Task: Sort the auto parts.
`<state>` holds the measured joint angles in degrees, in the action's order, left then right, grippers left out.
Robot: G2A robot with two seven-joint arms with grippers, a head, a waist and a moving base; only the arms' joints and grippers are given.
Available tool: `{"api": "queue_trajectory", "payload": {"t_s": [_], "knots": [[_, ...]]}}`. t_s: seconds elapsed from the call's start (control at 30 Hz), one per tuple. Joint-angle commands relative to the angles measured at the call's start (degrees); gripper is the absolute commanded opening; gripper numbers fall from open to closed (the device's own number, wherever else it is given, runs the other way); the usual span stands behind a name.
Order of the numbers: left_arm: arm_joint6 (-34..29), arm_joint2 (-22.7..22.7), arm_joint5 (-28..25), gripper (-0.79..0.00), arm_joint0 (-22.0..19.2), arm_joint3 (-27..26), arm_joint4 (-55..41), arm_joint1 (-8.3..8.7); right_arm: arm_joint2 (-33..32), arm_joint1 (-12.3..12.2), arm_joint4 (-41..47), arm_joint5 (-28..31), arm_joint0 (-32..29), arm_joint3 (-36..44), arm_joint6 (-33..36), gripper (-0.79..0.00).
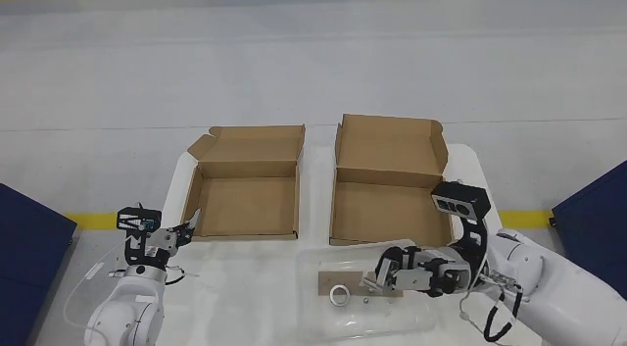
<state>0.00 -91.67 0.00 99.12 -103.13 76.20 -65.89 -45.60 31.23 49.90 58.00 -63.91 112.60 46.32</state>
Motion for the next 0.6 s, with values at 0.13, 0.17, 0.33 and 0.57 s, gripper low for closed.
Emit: {"api": "queue_trajectory", "payload": {"t_s": [0.13, 0.17, 0.33, 0.57], "knots": [[0.0, 0.0, 0.0, 0.0, 0.0, 0.0, 0.0, 0.0, -0.04, -0.13, 1.58, 0.0, 0.58, 0.7, 0.0, -0.785], [0.0, 0.0, 0.0, 0.0, 0.0, 0.0, 0.0, 0.0, -0.04, -0.13, 1.58, 0.0, 0.58, 0.7, 0.0, -0.785], [0.0, 0.0, 0.0, 0.0, 0.0, 0.0, 0.0, 0.0, -0.04, -0.13, 1.58, 0.0, 0.58, 0.7, 0.0, -0.785], [0.0, 0.0, 0.0, 0.0, 0.0, 0.0, 0.0, 0.0, -1.34, 0.3, 2.61, -0.31, -0.13, 2.11, -2.51, -0.785]]}}
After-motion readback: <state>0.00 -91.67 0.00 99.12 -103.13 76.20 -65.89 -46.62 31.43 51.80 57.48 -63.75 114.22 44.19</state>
